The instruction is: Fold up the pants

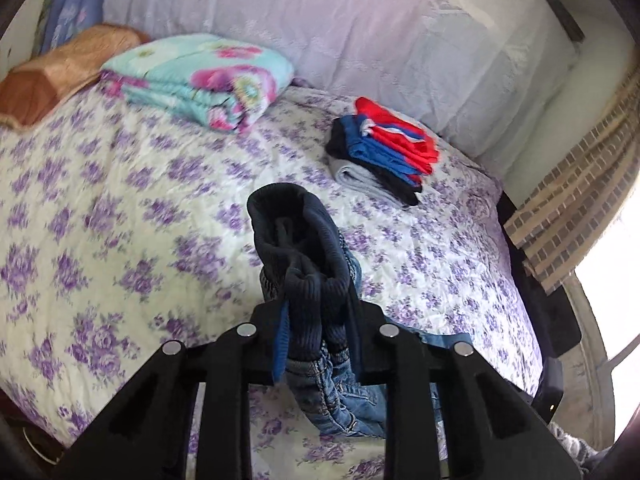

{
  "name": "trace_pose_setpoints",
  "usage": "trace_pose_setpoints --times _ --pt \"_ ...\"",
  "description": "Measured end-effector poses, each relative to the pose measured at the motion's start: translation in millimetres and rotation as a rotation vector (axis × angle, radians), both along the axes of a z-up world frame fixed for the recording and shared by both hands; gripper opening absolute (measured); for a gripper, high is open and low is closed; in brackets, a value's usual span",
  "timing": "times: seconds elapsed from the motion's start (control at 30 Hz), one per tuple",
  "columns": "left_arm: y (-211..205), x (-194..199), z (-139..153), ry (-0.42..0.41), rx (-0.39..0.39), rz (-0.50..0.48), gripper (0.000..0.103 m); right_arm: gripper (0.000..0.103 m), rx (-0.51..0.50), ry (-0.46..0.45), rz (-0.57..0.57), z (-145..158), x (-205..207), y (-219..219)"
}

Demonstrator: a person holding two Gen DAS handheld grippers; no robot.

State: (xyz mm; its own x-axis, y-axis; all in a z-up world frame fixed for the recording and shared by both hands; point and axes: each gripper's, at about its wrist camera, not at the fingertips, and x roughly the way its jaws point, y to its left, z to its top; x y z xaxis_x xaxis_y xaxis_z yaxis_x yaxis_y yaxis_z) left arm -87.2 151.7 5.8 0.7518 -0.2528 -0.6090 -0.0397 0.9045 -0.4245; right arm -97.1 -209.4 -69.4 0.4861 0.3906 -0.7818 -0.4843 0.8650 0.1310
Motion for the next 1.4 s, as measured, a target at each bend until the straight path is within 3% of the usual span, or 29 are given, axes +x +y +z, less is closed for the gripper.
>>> trace_pose_setpoints --times 0.2,0.37,0.47,0.57,0.63,0.73,0.77,0.83,0.87,0.9,0.97,1.13,1.27,1.4 --pt "-89.2 17.6 37.6 -0.103 0.098 -0.252 0.021 0.087 0.187 0.029 -0.283 12.9 -2.1 -82.2" --pt "-178.0 34.9 33.5 -0.122 0.151 -0.493 0.021 0.087 0.211 0.026 -0.409 12.2 -12.2 -123.9" --pt "-235.7 43.2 7.1 -0.08 0.17 -0.666 0.021 0.087 0.209 0.031 -0.455 7.5 -21.0 -142.1" --pt "-293.8 45.2 -42.5 0.01 0.229 -0.842 0.021 0.087 0.209 0.04 -0.497 4.6 -26.8 -157.4" --pt "-321.4 42.9 -75.1 0.077 0.291 -0.924 0.021 0.087 0.21 0.039 -0.52 4.5 -32.0 -168.9" --pt "-333.3 37.0 -89.3 0.098 0.335 -0.971 0.022 0.087 0.211 0.032 -0.527 7.2 -33.7 -177.2" --pt "-330.2 38.0 -86.5 0.102 0.322 -0.97 0.025 0.087 0.21 0.027 -0.524 8.7 -33.8 -178.4" --pt "-319.0 45.8 -77.3 0.146 0.185 -0.99 0.026 0.087 0.218 0.019 -0.515 9.9 -29.4 -178.0" --pt "-313.1 47.5 -72.5 0.16 0.139 -0.986 0.033 0.087 0.224 0.016 -0.507 10.2 -25.6 -176.1" --pt "-310.0 45.8 -68.6 0.154 0.136 -0.978 0.037 0.087 0.227 0.013 -0.498 11.4 -21.4 -173.0" --pt "-294.6 40.4 -54.8 0.113 0.154 -0.92 0.054 0.087 0.229 0.002 -0.465 15.7 -11.7 -162.3" --pt "-237.2 52.2 -31.4 0.097 0.146 -0.703 0.066 0.087 0.185 -0.064 -0.342 37.5 15.3 -117.3" --pt "-190.7 66.8 -44.9 0.165 0.183 -0.508 0.067 0.087 0.148 -0.118 -0.264 53.2 34.4 -76.8" --pt "-172.4 70.6 -72.2 0.257 0.228 -0.425 0.067 0.087 0.094 -0.108 -0.197 49.6 41.5 -45.1"
